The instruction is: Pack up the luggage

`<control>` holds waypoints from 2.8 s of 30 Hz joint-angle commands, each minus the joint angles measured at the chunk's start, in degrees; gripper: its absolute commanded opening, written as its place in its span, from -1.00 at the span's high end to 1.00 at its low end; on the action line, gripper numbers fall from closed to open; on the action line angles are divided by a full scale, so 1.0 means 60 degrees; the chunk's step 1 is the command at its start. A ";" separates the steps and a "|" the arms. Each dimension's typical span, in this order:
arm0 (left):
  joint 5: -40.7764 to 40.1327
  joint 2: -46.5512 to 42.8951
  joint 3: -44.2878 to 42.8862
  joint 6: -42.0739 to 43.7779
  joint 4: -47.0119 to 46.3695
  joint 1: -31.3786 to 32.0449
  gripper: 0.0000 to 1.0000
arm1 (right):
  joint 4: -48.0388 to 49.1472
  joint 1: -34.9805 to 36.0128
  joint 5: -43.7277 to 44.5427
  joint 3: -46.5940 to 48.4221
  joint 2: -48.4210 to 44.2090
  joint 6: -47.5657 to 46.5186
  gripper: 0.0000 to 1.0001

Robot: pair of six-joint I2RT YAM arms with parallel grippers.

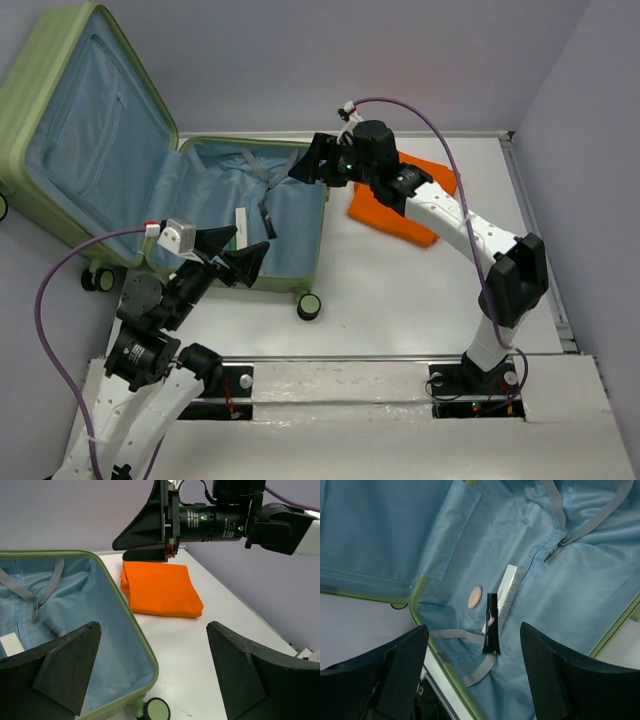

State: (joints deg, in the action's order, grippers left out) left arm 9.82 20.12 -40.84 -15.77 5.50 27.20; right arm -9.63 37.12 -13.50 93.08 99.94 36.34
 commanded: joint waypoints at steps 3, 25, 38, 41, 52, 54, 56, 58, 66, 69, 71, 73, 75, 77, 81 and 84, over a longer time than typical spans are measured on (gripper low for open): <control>0.0179 0.0206 -0.0122 -0.0023 -0.0418 -0.0051 -0.98 | -0.0489 -0.0942 0.1323 -0.1153 -0.0586 -0.0724 -0.56; 0.0164 0.0909 -0.0064 -0.0082 -0.0447 -0.0329 -0.98 | 0.2609 -0.6142 0.1796 -0.7895 -0.1146 0.0550 -0.52; 0.1290 0.3074 -0.0839 -0.1106 -0.0843 -0.0388 -0.98 | 0.2953 -0.7300 0.1165 -1.1028 -0.4403 0.0683 0.80; 0.1891 0.3821 -0.1161 -0.1721 -0.1179 -0.0286 -0.98 | 0.2689 -0.7550 0.1487 -1.1864 -0.5331 0.0565 0.44; -0.2981 0.9118 -0.5080 -0.1022 -0.0188 0.4268 -0.98 | 0.2701 -0.8179 0.2836 -1.0857 -0.4887 0.0725 -1.00; -0.3101 0.9856 -0.5686 -0.0786 0.0065 0.4343 -0.98 | 0.2791 -0.8180 0.2588 -0.9997 -0.3990 0.0668 -1.00; -0.3190 1.0428 -0.6316 -0.0697 0.0197 0.4358 -0.98 | 0.2849 -0.8180 0.2339 -0.9437 -0.3097 0.0609 -1.00; -0.3248 1.1364 -0.6900 -0.0493 0.0299 0.4373 -0.98 | 0.3155 -0.8180 0.1055 -0.8779 -0.2026 0.0245 -0.98; -0.4522 1.4846 -1.0386 0.0416 0.2245 0.4096 -0.98 | 0.3773 -0.8004 -0.2259 -0.7107 0.0333 -0.0578 -0.61; -0.4041 1.6418 -1.2115 0.0387 0.2994 0.3744 -0.98 | 0.3802 -0.8004 -0.2248 -0.7017 0.0292 -0.0621 -0.57; -0.3763 1.7673 -1.3564 0.0314 0.3477 0.3407 -0.98 | 0.3787 -0.8004 -0.2233 -0.7075 0.0087 -0.0695 -0.57; -0.3718 1.8556 -1.5228 0.0256 0.4194 0.3100 -0.98 | 0.3773 -0.8004 -0.2233 -0.7221 -0.0030 -0.0739 -0.61; -0.3630 1.9652 -1.6172 0.0095 0.4604 0.2894 -0.98 | 0.3787 -0.8004 -0.2204 -0.7353 -0.0162 -0.0739 -0.70; -0.3658 2.0026 -1.6616 0.0021 0.4782 0.2747 -0.98 | 0.3787 -0.8004 -0.2145 -0.7558 -0.0251 -0.0710 -0.88; -0.4304 2.0011 -1.5666 0.0108 0.3905 0.2630 -0.98 | 0.3787 -0.8004 -0.1750 -0.7910 -0.0717 -0.0578 -1.00; -0.3617 2.0639 -1.6014 0.0006 0.4005 0.2542 -0.98 | 0.3656 -0.8004 -0.1633 -0.8144 -0.1231 -0.0490 -1.00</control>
State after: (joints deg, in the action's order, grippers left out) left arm -13.78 143.44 -134.47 -15.46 30.44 41.76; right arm 12.49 -11.22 -24.08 46.04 97.43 32.80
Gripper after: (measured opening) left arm 0.989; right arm 0.995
